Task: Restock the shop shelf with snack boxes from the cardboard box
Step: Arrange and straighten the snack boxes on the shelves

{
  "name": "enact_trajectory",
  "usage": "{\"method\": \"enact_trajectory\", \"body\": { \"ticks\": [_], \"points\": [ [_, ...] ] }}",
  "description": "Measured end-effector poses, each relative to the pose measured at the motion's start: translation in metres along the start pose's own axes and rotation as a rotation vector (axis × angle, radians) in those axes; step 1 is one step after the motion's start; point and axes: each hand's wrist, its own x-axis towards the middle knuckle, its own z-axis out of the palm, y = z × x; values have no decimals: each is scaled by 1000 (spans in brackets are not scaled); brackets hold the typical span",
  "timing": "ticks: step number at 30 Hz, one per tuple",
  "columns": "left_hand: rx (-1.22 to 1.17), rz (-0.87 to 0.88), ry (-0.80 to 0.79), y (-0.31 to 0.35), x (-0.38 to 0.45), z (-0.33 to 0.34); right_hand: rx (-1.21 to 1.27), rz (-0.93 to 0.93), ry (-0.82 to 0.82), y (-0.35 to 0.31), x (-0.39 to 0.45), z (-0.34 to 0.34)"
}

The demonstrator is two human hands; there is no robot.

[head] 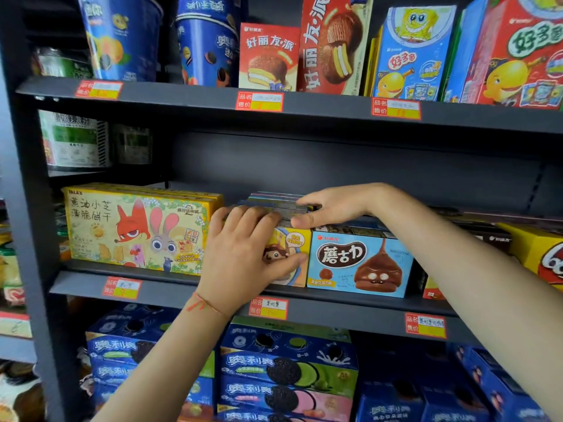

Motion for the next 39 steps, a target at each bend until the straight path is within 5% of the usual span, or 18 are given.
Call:
{"method": "enact_trajectory", "body": {
  "ticks": [24,39],
  "points": [
    [-14,-18,-52,1,1,-3,19,27,48,10,13,-9],
    [3,-49,-65,2,0,-4,37,128,-101,18,42,-7]
  ]
}}
